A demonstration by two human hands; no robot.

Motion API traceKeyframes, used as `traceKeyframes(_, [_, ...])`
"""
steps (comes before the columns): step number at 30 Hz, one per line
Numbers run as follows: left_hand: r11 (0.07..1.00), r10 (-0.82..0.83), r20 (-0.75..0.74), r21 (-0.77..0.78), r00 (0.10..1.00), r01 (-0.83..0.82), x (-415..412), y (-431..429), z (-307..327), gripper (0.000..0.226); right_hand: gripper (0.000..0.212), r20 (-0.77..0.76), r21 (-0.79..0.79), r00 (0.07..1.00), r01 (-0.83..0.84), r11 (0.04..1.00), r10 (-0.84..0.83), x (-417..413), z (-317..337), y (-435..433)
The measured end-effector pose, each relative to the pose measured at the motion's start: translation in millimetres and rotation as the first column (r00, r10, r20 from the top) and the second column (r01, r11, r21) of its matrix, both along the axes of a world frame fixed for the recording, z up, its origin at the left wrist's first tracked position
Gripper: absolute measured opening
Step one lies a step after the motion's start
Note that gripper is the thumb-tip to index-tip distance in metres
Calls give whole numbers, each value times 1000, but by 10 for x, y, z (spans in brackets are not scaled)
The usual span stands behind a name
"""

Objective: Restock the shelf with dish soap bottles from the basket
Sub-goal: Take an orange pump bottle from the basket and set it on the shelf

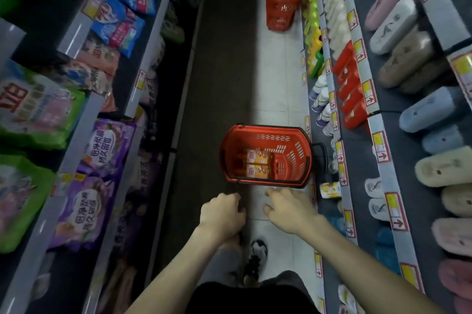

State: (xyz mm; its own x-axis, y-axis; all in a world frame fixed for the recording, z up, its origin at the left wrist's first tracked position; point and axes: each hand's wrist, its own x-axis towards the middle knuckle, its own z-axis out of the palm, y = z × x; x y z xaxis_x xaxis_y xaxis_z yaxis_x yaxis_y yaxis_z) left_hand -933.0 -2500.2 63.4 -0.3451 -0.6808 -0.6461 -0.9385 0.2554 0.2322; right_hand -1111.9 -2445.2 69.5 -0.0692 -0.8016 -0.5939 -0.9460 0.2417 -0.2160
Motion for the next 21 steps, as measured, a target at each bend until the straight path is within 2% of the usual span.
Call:
traceKeyframes(5, [995, 86, -46, 51, 995, -84, -188, -427, -309, 27, 44, -9, 61, 999, -34, 998, 35, -116, -278, -555])
traceKeyframes(13, [975, 173, -47, 149, 984, -164, -424, -1214, -730, 30, 36, -4, 154, 1000, -29, 988, 30, -176, -650, -1424])
traceKeyframes(21, [975, 156, 16, 160, 988, -157, -609, -1804, -1275, 33, 43, -34, 222, 996, -72, 972, 82, -338, -1192, -1955])
